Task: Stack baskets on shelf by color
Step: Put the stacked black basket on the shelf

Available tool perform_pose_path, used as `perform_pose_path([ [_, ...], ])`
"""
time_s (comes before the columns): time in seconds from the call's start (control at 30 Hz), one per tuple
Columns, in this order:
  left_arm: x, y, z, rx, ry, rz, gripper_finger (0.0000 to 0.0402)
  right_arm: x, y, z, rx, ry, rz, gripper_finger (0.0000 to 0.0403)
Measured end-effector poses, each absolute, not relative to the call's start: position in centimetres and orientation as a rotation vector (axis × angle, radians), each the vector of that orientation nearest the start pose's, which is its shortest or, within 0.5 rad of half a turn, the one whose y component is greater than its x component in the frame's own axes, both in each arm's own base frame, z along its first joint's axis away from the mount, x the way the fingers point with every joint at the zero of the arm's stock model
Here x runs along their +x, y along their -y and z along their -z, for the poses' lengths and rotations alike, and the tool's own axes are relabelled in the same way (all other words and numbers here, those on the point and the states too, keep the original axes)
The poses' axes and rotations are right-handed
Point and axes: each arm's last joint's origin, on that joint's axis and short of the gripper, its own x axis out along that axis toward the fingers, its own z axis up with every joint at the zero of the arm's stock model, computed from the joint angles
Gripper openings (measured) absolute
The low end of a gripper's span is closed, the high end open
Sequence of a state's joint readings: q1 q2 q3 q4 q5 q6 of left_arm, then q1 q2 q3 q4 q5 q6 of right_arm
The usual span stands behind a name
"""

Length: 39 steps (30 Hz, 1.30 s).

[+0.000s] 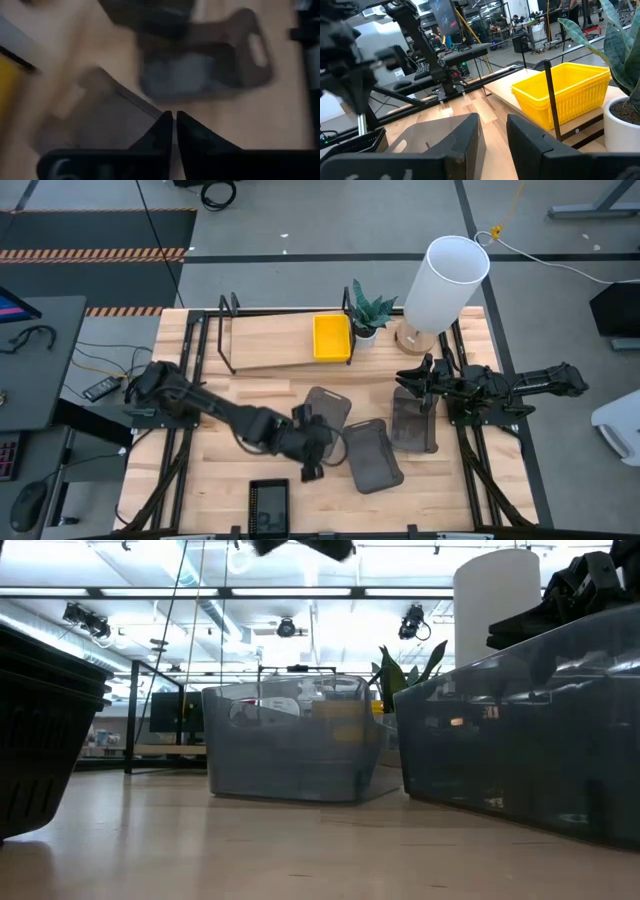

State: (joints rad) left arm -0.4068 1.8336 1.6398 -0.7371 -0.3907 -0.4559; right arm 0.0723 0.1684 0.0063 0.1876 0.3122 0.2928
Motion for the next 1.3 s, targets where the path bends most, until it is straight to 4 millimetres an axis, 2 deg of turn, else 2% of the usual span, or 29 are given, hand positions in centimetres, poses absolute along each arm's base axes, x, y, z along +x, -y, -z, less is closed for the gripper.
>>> perform_pose_path([
  [0.3, 33.9, 20.9, -29.0, -0.559, -0.973, -0.082, 0.0033, 10.7, 0.1, -17.0, 0.296, 0.059, 0.235, 0.0109],
  [0.57, 30.5, 28.1, -29.6, -0.809, -0.865, -0.006, 0.0021, 10.7, 0.1, -17.0, 0.296, 0.059, 0.235, 0.0109],
  [0.73, 29.7, 31.4, -27.9, -0.921, -0.841, -0.015, 0.0008, 10.7, 0.1, -17.0, 0.297, 0.062, 0.234, 0.0109],
  [0.9, 30.1, 32.3, -25.8, -0.950, -0.922, -0.016, 0.0004, 10.7, 0.1, -17.0, 0.297, 0.066, 0.234, 0.0109],
  [1.0, 29.7, 31.9, -24.8, -0.870, -1.009, -0.053, 0.0003, 10.7, 0.1, -17.0, 0.297, 0.066, 0.234, 0.0109],
  [1.2, 27.9, 30.0, -23.2, -0.640, -1.190, -0.256, 0.0009, 10.7, 0.1, -17.0, 0.297, 0.066, 0.234, 0.0109],
  [1.3, 27.4, 29.4, -22.9, -0.527, -1.229, -0.277, 0.0017, 10.7, 0.1, -17.0, 0.297, 0.066, 0.234, 0.0109],
])
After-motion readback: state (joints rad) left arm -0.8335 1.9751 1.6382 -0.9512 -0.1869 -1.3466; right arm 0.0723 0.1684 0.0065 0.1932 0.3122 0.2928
